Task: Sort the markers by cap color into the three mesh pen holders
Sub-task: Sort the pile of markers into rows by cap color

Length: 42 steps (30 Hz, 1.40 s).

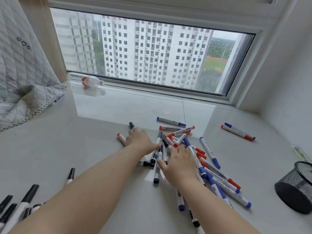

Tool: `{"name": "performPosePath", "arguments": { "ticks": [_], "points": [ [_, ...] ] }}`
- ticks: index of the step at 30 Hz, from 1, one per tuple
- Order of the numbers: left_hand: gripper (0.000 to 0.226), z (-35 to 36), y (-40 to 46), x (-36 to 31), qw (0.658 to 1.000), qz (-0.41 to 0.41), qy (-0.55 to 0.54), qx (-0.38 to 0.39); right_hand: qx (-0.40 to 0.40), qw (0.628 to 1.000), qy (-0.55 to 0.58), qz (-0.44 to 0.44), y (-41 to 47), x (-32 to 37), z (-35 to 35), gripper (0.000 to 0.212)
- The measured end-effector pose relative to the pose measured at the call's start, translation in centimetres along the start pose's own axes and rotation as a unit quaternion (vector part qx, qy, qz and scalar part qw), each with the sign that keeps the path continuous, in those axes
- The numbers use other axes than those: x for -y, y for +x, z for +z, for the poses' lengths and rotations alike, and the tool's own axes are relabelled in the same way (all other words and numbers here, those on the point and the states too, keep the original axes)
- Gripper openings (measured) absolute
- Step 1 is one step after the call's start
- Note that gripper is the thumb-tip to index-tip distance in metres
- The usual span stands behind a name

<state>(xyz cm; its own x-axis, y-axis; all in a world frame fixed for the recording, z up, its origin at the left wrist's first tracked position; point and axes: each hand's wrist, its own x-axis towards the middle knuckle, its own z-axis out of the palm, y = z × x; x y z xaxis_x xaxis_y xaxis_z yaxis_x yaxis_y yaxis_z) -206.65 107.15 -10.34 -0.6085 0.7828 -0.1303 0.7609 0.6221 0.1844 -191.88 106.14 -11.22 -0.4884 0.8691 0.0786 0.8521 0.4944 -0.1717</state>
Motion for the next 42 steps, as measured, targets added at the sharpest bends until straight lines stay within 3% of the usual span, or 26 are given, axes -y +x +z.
{"name": "performPosePath", "arguments": {
  "ticks": [4, 14, 21, 30, 37, 42],
  "points": [
    [0.082, 0.0, 0.5, -0.6, 0.999, 0.018, -0.031, -0.003, 0.014, 1.0, 0.004, 0.022, 0.4, 0.6, 0.3, 0.078],
    [0.09, 0.4, 3.1, 0.5, 0.999, -0.01, -0.046, 0.01, 0.07, 0.997, -0.009, 0.04, 2.6, 1.3, 1.0, 0.083],
    [0.056, 1.1, 4.5, 0.8, 0.997, 0.038, -0.034, -0.053, 0.058, 0.997, -0.02, 0.05, 3.9, 2.1, 2.1, 0.067],
    [0.033, 1.8, 4.3, 0.0, 0.991, 0.069, -0.095, -0.067, 0.078, 0.994, 0.024, 0.071, 5.0, 3.3, 2.0, 0.047],
    [0.03, 1.8, 4.1, 0.4, 0.988, 0.084, -0.096, -0.09, 0.072, 0.991, 0.048, 0.098, 5.6, 3.7, 2.0, 0.044],
    [0.023, 2.6, 3.4, 0.8, 0.976, 0.108, -0.097, -0.164, 0.051, 0.99, 0.068, 0.115, 6.3, 3.1, 1.5, 0.045]
  ]
}}
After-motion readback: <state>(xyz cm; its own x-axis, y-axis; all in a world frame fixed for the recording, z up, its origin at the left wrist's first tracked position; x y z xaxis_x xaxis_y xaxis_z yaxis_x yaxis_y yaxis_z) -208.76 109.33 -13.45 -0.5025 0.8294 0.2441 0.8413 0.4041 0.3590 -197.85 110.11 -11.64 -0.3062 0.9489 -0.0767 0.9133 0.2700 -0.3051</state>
